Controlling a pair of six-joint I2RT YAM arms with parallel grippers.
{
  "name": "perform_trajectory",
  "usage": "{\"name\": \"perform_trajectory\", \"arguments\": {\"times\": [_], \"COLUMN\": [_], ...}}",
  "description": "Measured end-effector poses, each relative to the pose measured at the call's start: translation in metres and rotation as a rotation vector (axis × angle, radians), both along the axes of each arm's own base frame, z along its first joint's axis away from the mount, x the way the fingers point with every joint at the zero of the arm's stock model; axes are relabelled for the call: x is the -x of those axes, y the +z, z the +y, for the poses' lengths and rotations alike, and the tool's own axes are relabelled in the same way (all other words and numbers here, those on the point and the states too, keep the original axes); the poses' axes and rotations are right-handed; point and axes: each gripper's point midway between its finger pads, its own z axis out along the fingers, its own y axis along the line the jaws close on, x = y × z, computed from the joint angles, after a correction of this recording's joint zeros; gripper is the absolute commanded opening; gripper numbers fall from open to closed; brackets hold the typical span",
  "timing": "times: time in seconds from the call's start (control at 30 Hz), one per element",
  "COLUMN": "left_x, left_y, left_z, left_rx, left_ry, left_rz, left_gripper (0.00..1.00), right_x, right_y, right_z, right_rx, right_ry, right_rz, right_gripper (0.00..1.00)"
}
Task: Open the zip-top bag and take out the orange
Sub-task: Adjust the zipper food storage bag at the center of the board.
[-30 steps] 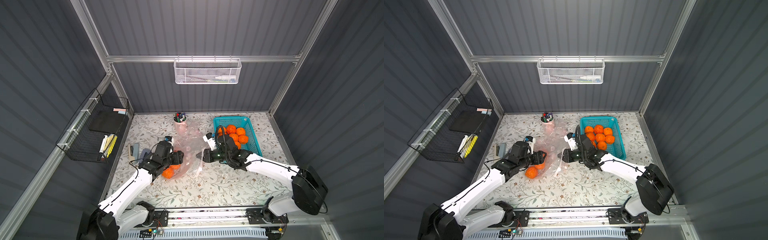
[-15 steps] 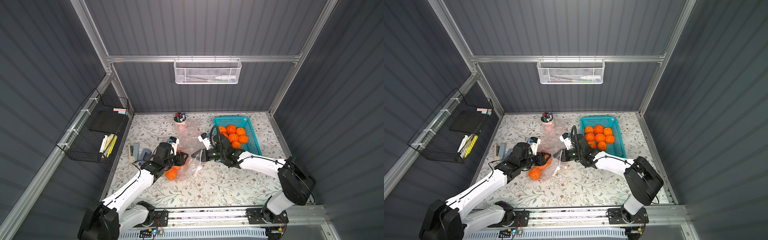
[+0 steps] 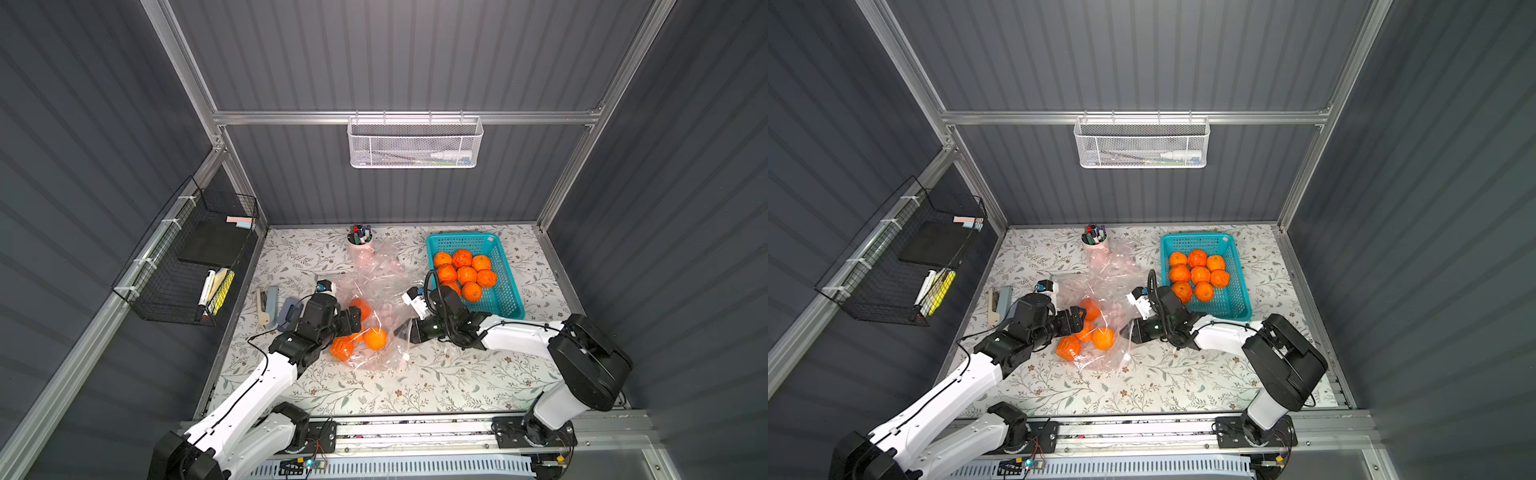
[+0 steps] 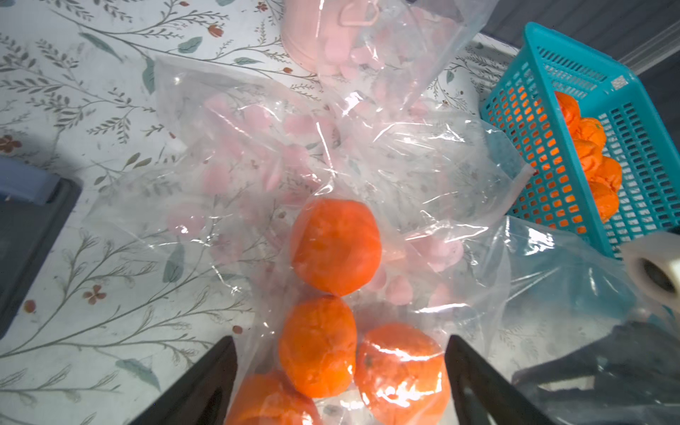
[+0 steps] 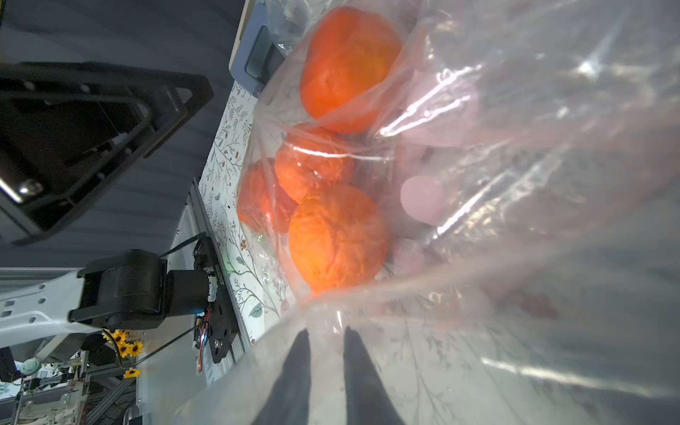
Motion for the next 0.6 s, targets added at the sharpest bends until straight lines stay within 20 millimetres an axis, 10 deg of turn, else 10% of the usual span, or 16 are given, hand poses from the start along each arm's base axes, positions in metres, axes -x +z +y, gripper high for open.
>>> {"name": "perform_trajectory", "arguments": {"times": [0.2,0.33,0.5,0.6], "left_x": [0.008,0.012,0.005,0.003], "left_y": [-0.041,-0.064,-0.056,-0.052], "left_z": [-0.003,-0.006,-0.01,-0.012], "left_rx": [0.007,0.01,0.033,0.04], "left_ry": [-0.002,-0.008,-0.013,-0.028], "left_rz": [0.1,0.157,0.115,0.096], "left_gripper": [0.76,0.46,0.05,0.0], "right_x": [0.0,0.001,0.005,0.007], "right_y": [0.019,0.018,0.008,0.003], "right_z": [0.0,-0.001,-0.005,-0.008], "right_rx": [-0.04,-0.043,-0.031,-0.024], "right_ry": [0.02,0.026,0.028,0.025], "right_rz": [-0.081,-0.099,-0.093,-0.091], "right_gripper": [0.22,0.22,0.22,0.22]}}
